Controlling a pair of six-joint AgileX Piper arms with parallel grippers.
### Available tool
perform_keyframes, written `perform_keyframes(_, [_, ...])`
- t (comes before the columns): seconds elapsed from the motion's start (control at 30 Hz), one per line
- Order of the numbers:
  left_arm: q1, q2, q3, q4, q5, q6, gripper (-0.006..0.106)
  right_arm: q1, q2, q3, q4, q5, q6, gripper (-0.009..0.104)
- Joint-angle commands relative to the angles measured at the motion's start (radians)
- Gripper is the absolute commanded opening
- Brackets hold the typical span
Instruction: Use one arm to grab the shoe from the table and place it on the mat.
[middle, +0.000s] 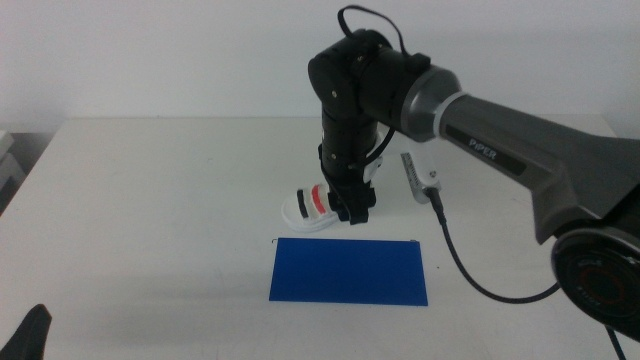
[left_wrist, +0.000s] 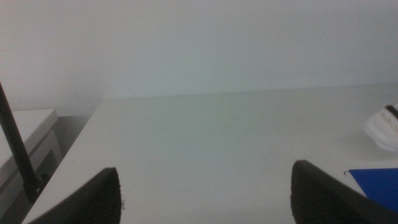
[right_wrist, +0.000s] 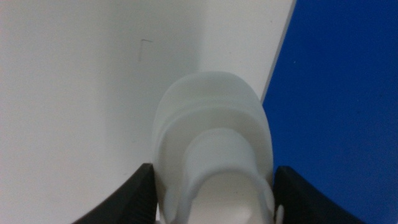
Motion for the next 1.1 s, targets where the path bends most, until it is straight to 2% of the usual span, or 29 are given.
perform_keyframes(0.0, [-0.005,-0.013,0.007,-0.010,-0.082,-0.005,0.094,-0.008,-0.048,-0.017,0.000,0.062,0.003,-0.004])
perform_keyframes(0.2, [-0.005,-0.013,0.007,-0.010,-0.082,-0.005,0.094,-0.008,-0.053,0.069,0.047,0.062,0.003,-0.004])
perform_keyframes(0.37, [-0.005,-0.013,0.007,-0.010,-0.082,-0.005,0.094,-0.008,-0.055,0.110,0.116,0.062,0.002,-0.004])
perform_keyframes(0.67, [-0.005,-0.013,0.007,-0.010,-0.082,-0.005,0.094,-0.018,-0.054,0.111,0.094,0.061,0.002,-0.004])
perform_keyframes(0.8, [-0.005,-0.013,0.007,-0.010,-0.082,-0.005,0.094,-0.027,-0.054,0.111,0.159,0.061,0.002,-0.004])
perform_keyframes(1.07, [-0.005,-0.013,0.007,-0.010,-0.082,-0.005,0.094,-0.029,-0.092,0.175,0.155,0.061,0.002,-0.004])
